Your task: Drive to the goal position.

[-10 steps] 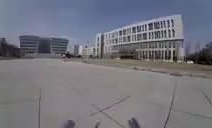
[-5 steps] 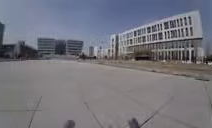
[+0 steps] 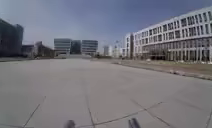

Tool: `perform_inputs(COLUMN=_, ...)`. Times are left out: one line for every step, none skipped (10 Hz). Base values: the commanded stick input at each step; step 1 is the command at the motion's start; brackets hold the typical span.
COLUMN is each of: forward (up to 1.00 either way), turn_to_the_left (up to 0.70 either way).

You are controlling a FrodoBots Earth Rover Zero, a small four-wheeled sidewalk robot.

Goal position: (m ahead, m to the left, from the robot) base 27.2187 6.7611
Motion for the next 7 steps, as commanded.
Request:
perform_inputs(forward=1.0, turn_to_the_left=0.0)
perform_inputs(forward=1.0, turn_to_the_left=0.0)
perform_inputs(forward=1.0, turn_to_the_left=0.0)
perform_inputs(forward=1.0, turn_to_the_left=0.0)
perform_inputs(forward=1.0, turn_to_the_left=0.0)
perform_inputs(forward=1.0, turn_to_the_left=0.0)
perform_inputs(forward=1.0, turn_to_the_left=0.0)
